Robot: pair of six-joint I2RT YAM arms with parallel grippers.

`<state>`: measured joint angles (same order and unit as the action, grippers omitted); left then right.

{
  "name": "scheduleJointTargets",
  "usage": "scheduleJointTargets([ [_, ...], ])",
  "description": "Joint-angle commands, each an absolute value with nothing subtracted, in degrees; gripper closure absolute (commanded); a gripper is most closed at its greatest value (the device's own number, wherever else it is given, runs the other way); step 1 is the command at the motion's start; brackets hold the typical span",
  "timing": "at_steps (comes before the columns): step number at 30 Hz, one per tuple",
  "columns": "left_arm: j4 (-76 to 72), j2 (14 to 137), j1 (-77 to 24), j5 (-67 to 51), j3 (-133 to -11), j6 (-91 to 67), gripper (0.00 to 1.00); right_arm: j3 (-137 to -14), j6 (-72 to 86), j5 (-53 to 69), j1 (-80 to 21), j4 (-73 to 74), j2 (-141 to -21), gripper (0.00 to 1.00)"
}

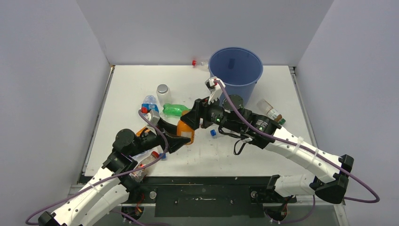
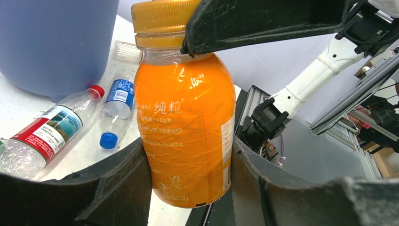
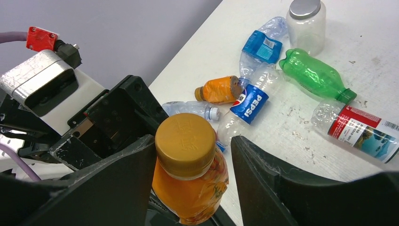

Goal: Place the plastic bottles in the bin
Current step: Place the plastic bottle in the trash bin.

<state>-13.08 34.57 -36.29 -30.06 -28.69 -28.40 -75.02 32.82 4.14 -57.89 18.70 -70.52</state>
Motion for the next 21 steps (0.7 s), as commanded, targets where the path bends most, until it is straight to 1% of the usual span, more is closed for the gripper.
scheduleJointTargets([
  [1, -15.1, 34.2, -36.6, -29.9, -29.9, -27.5, 0.98, -76.4, 33.0, 5.6, -56.9, 15.9, -71.3, 0.43],
  [3, -15.2, 34.2, -36.7, -29.8, -29.8, -27.5, 0.98, -76.7, 33.0, 6.7, -56.9, 16.2, -71.8, 0.44],
  [5, -15.1, 34.2, -36.7, -29.6, -29.8, -27.5, 0.98, -76.6, 32.9, 7.3, -56.9, 16.3, -72.2, 0.5],
  [8, -14.8, 34.2, -36.6, -28.9, -29.8, -27.6, 0.95, -76.3, 32.9, 8.2, -56.8, 15.8, -72.1, 0.67],
  [9, -14.7, 34.2, -36.6, -28.7, -29.8, -27.6, 0.92, -76.4, 32.7, 8.2, -56.8, 15.8, -72.1, 0.75],
  [10, -14.6, 34.1, -36.7, -28.5, -29.8, -27.8, 0.78, -76.6, 32.6, 7.9, -56.9, 15.9, -71.9, 0.85],
  [11, -14.5, 34.0, -36.6, -28.0, -29.7, -28.2, 0.57, -76.9, 32.3, 7.2, -56.9, 16.4, -71.5, 0.93],
  [13, -14.2, 33.6, -36.7, -27.0, -29.7, -29.2, 0.15, -78.0, 31.0, 5.4, -56.9, 18.1, -70.6, 0.95],
  [14, -13.9, 33.2, -36.7, -26.5, -29.6, -29.2, 0.01, -78.8, 30.1, 4.0, -56.9, 19.2, -70.0, 0.95],
  [15, -13.6, 32.7, -36.7, -25.7, -29.6, -29.2, 0.04, -79.6, 29.0, 2.2, -56.8, 20.0, -69.1, 0.95],
  [17, -12.6, 31.2, -36.6, -23.1, -29.3, -29.6, 0.04, -81.4, 26.0, -2.3, -56.8, 21.4, -67.2, 0.95],
  [21, -6.4, 28.9, -36.5, -11.4, -30.4, -31.8, 0.04, -84.5, 17.9, -14.3, -57.0, 20.6, -62.6, 0.95],
])
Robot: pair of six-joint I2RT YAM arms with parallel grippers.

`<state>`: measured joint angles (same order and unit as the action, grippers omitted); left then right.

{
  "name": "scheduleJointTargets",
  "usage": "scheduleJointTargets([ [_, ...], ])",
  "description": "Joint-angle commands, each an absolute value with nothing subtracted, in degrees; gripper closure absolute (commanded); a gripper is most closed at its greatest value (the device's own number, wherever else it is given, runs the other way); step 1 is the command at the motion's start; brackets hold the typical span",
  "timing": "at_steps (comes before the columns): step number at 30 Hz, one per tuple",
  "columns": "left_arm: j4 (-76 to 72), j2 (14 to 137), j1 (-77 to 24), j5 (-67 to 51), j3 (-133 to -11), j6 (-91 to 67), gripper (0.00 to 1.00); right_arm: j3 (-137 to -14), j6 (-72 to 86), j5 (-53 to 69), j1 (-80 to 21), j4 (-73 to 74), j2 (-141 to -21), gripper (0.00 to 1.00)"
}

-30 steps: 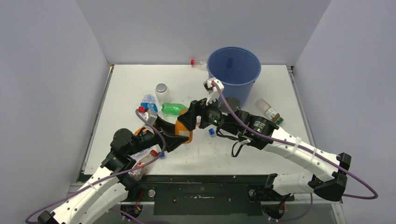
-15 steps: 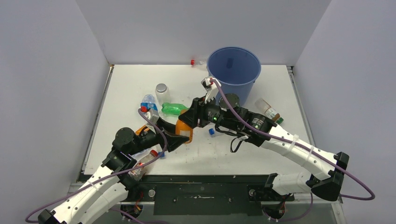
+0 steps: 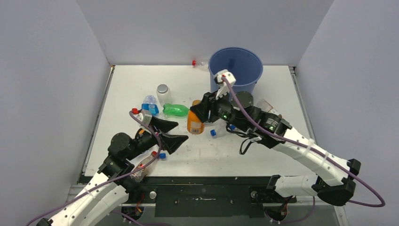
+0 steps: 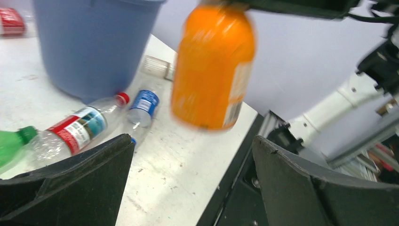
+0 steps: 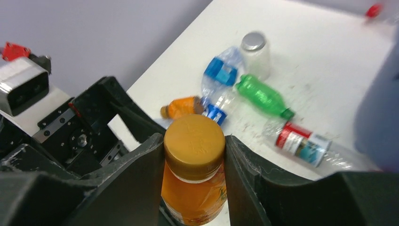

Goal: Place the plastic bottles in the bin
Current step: Place the plastic bottle in the trash bin.

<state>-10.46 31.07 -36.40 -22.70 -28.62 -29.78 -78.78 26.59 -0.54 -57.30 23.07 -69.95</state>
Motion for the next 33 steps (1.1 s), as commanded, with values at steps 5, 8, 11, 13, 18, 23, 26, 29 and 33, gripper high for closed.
scheduleJointTargets([
  [5, -2.8, 27.6, -36.4, -3.9, -31.0, -32.5, 0.04, -81.9, 5.5, -30.7, -57.0, 8.1, -58.4, 0.95],
  [8, -0.5, 28.8, -36.4, -1.9, -32.2, -32.5, 0.04, -81.0, -1.1, -39.9, -56.2, -0.6, -60.3, 0.95],
  [11, 3.1, 29.3, -36.4, -0.6, -33.6, -31.6, 0.04, -83.1, -0.8, -41.4, -49.5, -3.7, -65.7, 0.95],
  [13, 3.3, 29.0, -36.4, -0.5, -33.4, -31.5, 0.04, -84.7, 5.4, -36.7, -41.6, -2.8, -68.3, 0.95],
  [18, 2.5, 28.8, -36.3, 0.9, -32.7, -31.6, 0.04, -85.0, 11.2, -31.4, -30.6, -6.9, -74.4, 0.95],
  [23, 2.1, 29.0, -36.3, 1.2, -32.3, -32.2, 0.04, -85.1, 13.0, -28.9, -25.5, -7.5, -82.5, 0.95],
  [26, 2.2, 29.3, -36.4, 1.0, -32.3, -32.3, 0.04, -84.0, 14.2, -28.5, -24.5, -7.6, -85.3, 0.95],
  [29, 2.6, 29.5, -36.4, 1.0, -32.3, -32.3, 0.04, -83.1, 15.7, -28.5, -23.7, -6.9, -87.2, 0.93],
  [33, 3.0, 29.6, -36.5, 1.2, -32.4, -32.3, 0.04, -82.8, 16.7, -27.5, -23.0, -4.4, -88.5, 0.59],
])
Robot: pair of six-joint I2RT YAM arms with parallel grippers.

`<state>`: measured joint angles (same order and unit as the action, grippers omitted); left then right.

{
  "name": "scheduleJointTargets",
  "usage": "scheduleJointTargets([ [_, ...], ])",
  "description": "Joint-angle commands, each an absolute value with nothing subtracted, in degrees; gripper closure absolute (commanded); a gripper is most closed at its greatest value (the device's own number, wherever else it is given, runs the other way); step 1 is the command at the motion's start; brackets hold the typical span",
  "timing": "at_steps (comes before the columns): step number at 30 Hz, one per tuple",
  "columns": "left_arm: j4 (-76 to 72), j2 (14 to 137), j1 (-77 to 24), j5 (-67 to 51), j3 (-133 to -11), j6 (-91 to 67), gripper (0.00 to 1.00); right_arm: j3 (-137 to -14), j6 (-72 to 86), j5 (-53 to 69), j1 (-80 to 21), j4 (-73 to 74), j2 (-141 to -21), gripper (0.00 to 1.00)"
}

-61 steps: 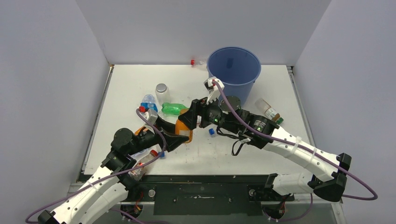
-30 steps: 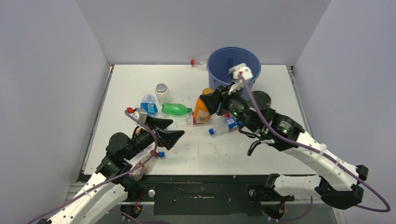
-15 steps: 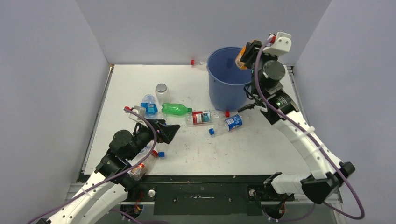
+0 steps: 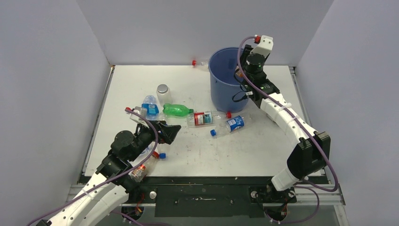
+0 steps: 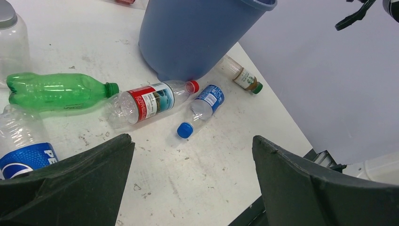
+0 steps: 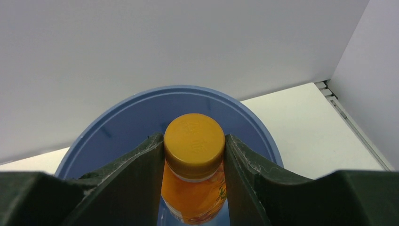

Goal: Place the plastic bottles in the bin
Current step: Place the plastic bottle in the trash bin.

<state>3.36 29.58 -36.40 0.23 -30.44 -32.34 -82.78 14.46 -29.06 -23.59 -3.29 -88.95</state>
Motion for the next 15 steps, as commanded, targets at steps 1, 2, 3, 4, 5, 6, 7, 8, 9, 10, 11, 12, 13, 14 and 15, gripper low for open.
scheduleJointTargets([
  [1, 3.1, 29.7, -36.5, 1.3, -32.5, -32.3, 0.04, -82.4, 16.7, -27.4, -22.8, -4.3, -88.3, 0.5],
  [2, 3.3, 29.7, -36.5, 1.4, -32.6, -32.3, 0.04, -82.1, 16.9, -27.2, -22.7, -4.0, -88.1, 0.42],
  [3, 3.5, 29.9, -36.5, 1.4, -32.6, -32.3, 0.04, -82.0, 16.9, -27.1, -22.5, -3.7, -87.8, 0.34],
  [4, 3.5, 30.0, -36.5, 1.4, -32.7, -32.3, 0.04, -82.0, 16.9, -27.0, -22.5, -3.4, -87.3, 0.3],
  [5, 3.5, 30.0, -36.5, 1.4, -32.7, -32.3, 0.04, -82.0, 16.9, -26.9, -22.5, -3.2, -86.8, 0.26],
  [6, 3.4, 30.1, -36.5, 1.4, -32.8, -32.1, 0.04, -82.2, 16.9, -26.6, -22.5, -2.8, -86.1, 0.22],
  [7, 3.5, 30.2, -36.5, 1.4, -32.8, -32.1, 0.04, -82.5, 17.1, -26.3, -22.5, -2.4, -85.4, 0.19],
  [8, 3.6, 30.3, -36.5, 1.4, -32.9, -32.1, 0.04, -82.8, 17.4, -25.9, -22.4, -1.6, -84.2, 0.17],
  [9, 3.7, 30.3, -36.5, 1.5, -32.9, -31.9, 0.04, -83.3, 17.9, -25.0, -22.5, -0.6, -83.2, 0.15],
  [10, 3.9, 30.3, -36.4, 1.6, -33.0, -31.9, 0.04, -83.8, 18.8, -24.2, -22.5, 1.4, -82.2, 0.14],
  [11, 4.0, 30.3, -36.5, 1.7, -33.0, -31.8, 0.04, -84.1, 20.1, -23.5, -22.7, 3.1, -81.2, 0.14],
  [12, 4.0, 30.3, -36.5, 1.8, -33.0, -31.7, 0.04, -83.6, 21.6, -23.4, -22.8, 4.6, -79.7, 0.14],
  [13, 4.1, 30.3, -36.4, 1.9, -33.0, -31.7, 0.04, -82.4, 23.3, -23.4, -23.1, 5.8, -77.9, 0.14],
  [14, 4.2, 30.3, -36.5, 1.9, -33.1, -31.7, 0.04, -80.2, 25.3, -23.3, -23.2, 6.3, -75.4, 0.13],
  [15, 4.4, 30.2, -36.5, 2.1, -33.1, -31.6, 0.04, -77.3, 27.4, -22.7, -23.2, 6.4, -72.6, 0.13],
])
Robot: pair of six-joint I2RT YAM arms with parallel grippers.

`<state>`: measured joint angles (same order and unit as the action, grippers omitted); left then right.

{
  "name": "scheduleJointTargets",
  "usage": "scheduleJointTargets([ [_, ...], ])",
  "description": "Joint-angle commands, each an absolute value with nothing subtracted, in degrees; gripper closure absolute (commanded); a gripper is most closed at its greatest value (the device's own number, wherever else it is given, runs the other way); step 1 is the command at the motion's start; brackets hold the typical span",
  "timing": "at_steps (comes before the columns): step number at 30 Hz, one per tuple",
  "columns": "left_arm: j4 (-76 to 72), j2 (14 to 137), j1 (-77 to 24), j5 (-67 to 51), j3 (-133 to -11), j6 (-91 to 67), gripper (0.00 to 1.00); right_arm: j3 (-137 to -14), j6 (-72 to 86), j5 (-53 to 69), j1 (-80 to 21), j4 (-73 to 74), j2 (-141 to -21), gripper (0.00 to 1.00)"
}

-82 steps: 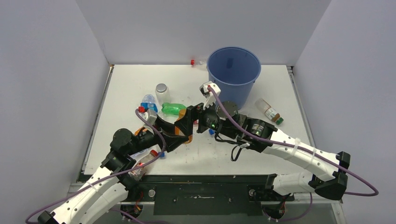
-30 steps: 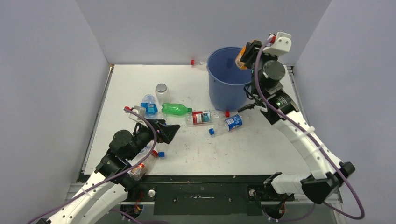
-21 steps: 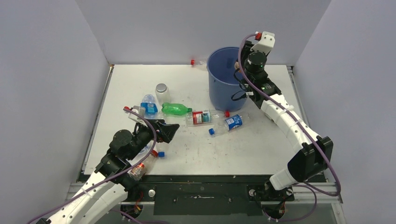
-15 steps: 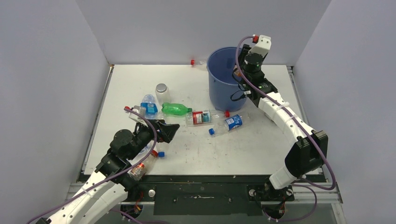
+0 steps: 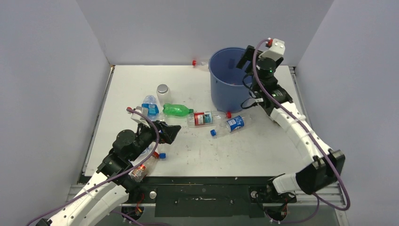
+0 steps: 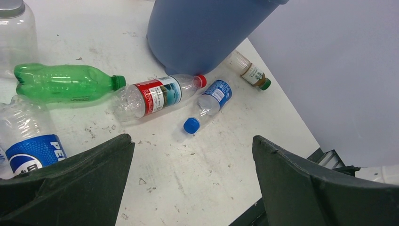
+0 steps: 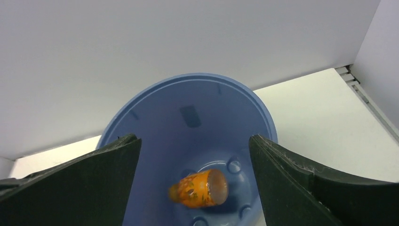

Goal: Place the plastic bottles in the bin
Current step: Place the plastic bottle in the trash bin, then move the plastic bottle to the center of the board.

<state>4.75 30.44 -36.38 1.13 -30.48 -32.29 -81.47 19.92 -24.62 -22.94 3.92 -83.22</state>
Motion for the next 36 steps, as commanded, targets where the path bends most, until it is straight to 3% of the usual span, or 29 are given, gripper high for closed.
scheduleJointTargets([
  [1, 4.4, 30.3, -36.5, 2.2, -33.1, -31.6, 0.04, -74.3, 28.9, -21.6, -23.1, 6.5, -69.7, 0.13],
  [7, 5.2, 30.4, -36.6, 2.5, -33.5, -31.3, 0.04, -57.9, 32.1, -14.2, -23.1, 13.7, -51.8, 0.12],
  [13, 6.2, 30.6, -36.7, 2.8, -33.9, -30.9, 0.04, -43.2, 34.6, -25.4, -22.5, 23.2, -40.7, 0.1],
  [17, 6.4, 30.8, -36.7, 2.5, -34.0, -31.2, 0.04, -37.0, 36.7, -29.6, -18.9, 22.8, -42.2, 0.1],
  [28, 7.6, 30.7, -36.6, 0.7, -34.3, -31.2, 0.04, -27.4, 52.7, -15.6, 2.3, 3.4, -48.4, 0.06],
  [32, 8.3, 30.3, -36.5, 1.0, -34.7, -31.7, 0.04, -29.4, 60.8, -10.8, 9.1, -2.8, -56.3, 0.06],
  [36, 8.6, 29.8, -36.5, 1.3, -34.8, -32.0, 0.04, -37.9, 59.8, -13.6, 10.2, -3.0, -67.5, 0.05],
])
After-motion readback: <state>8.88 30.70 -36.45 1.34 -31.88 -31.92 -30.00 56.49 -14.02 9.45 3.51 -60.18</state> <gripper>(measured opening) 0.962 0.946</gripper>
